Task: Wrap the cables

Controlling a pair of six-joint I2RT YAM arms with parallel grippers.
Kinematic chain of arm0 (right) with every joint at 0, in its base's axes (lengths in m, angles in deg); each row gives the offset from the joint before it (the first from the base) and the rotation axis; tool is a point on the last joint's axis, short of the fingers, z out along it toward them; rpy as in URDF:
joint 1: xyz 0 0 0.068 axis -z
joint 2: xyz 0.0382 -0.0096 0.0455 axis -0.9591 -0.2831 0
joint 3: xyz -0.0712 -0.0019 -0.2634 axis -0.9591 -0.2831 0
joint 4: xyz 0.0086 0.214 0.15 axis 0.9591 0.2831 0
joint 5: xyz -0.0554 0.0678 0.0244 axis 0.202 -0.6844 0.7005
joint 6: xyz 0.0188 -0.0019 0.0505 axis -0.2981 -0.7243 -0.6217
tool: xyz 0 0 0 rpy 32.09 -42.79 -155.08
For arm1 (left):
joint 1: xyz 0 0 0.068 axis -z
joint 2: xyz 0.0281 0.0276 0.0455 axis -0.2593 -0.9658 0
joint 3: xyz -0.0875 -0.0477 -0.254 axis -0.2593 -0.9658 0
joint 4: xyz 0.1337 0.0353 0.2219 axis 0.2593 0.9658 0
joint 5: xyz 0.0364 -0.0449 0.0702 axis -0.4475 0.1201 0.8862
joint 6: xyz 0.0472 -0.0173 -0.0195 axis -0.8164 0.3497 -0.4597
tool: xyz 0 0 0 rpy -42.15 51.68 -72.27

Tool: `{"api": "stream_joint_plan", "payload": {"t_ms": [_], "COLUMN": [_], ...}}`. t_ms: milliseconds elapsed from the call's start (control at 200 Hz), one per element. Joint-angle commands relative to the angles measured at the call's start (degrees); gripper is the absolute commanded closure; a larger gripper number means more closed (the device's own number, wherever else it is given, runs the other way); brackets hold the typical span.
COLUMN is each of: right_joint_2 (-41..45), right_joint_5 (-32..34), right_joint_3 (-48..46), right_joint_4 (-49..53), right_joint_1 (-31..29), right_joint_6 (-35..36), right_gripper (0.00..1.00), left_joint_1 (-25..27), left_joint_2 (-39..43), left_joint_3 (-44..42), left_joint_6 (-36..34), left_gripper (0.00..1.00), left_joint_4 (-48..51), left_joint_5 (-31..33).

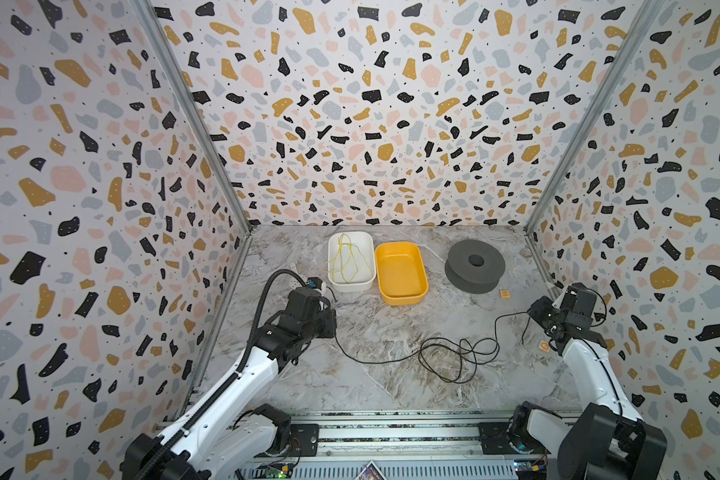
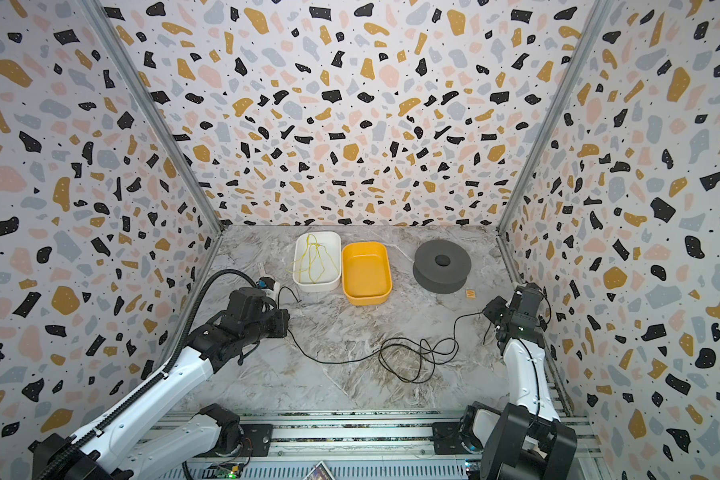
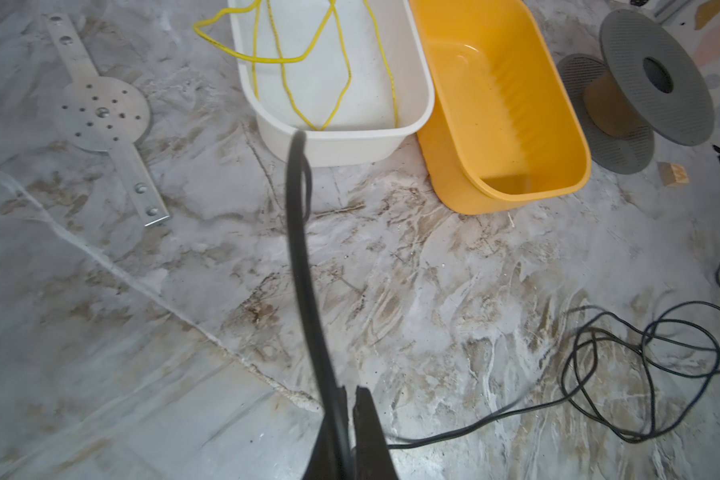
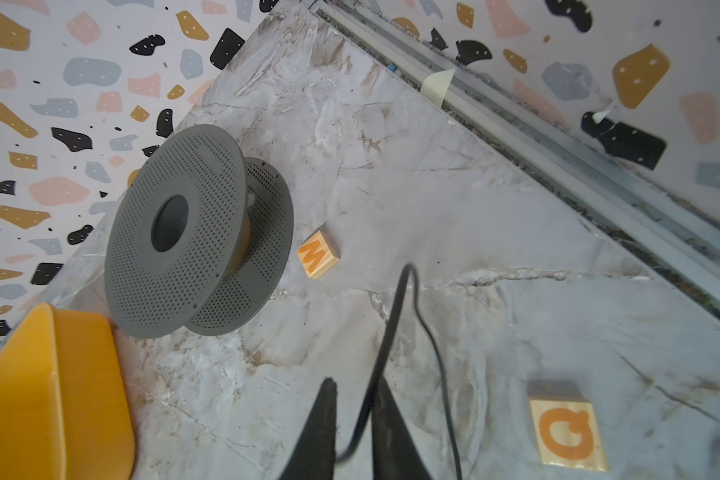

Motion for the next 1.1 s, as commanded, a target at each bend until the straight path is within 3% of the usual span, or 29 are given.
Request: {"api": "stream_joint_plan", "payload": {"t_ms": [0, 160, 290, 446, 566, 886, 1096], "right_joint_2": [0.9, 4.7, 8.3, 10.4, 8.6, -6.9, -16.1], "right_joint_5": [-2.7, -5.8, -4.9, -3.0, -7.5, -20.8, -25.0], "right_joint_3": [0.5, 1.8, 3.8, 4.9, 5.5, 4.0, 1.9], "right_joint_4": [-1.5, -0.9, 0.7, 1.2, -1.7, -20.8, -31.6], "right_joint_1": [0.3, -0.6, -5.0, -9.4, -10.2, -9.8, -8.8], "right_joint_6": [0.6, 2.6, 4.5, 4.0, 2.4, -10.4, -16.5], "right_gripper": [0.65, 0.26, 0.14, 0.09, 0.06, 0.11, 0.15], "left_joint_1": [-0.4, -0.4, -0.4, -0.4, -0.5, -0.5, -0.6], "left_joint_2": [0.2, 1.7, 2.6, 2.7, 2.7, 3.2, 4.0], "left_joint_3": [-0.7, -1.9, -1.4, 0.2, 1.0, 0.6, -2.0], "left_joint_6": [-2.8, -3.2, -4.4, -5.6, -5.4, -4.3, -5.0], "left_gripper": [1.0, 1.0, 1.0, 1.0, 1.0, 1.0, 1.0], "left_joint_4": [-4.1, -5.9, -6.3, -6.3, -5.4, -2.0, -4.9], "left_joint_5": [-6.7, -9.3, -10.7, -12.0, -9.8, -2.9, -4.5]}}
